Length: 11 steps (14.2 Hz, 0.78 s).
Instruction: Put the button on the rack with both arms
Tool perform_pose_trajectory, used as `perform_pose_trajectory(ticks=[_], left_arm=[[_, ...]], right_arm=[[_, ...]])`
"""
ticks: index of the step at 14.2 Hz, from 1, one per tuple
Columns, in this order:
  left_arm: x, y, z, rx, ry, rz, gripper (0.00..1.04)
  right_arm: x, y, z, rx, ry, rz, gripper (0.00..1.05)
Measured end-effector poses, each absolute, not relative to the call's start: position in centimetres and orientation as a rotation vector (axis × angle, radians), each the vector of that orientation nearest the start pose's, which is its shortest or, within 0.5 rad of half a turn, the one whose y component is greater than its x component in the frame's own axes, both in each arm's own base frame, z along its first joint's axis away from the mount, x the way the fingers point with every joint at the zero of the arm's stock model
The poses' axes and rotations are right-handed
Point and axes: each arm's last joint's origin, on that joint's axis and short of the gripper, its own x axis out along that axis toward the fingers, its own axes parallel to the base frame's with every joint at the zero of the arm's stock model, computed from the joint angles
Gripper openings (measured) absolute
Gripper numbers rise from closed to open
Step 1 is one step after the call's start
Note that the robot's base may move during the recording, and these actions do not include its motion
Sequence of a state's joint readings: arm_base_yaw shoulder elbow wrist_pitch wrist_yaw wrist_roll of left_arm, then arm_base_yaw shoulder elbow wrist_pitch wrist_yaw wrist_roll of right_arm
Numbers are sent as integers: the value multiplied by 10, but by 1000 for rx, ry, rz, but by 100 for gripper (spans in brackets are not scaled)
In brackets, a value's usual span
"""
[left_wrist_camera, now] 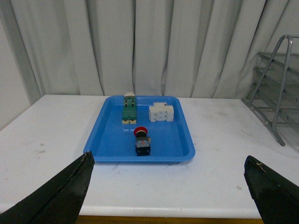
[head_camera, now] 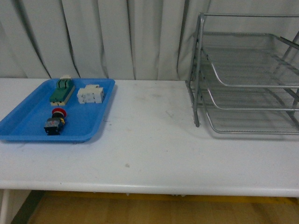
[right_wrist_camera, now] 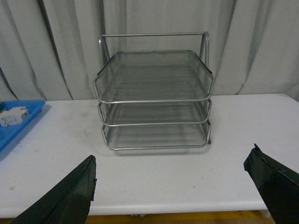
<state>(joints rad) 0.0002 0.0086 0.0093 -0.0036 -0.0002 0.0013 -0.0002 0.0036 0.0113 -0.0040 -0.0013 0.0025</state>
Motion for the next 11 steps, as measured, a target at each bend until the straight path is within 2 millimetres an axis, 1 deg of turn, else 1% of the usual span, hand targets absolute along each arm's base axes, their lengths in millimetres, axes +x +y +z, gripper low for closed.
perform_pose_trajectory(ticks=[11], left_arm=[[98, 0, 166, 1, 3, 0, 98]], right_arm=[[97, 0, 167, 2, -4, 1, 98]])
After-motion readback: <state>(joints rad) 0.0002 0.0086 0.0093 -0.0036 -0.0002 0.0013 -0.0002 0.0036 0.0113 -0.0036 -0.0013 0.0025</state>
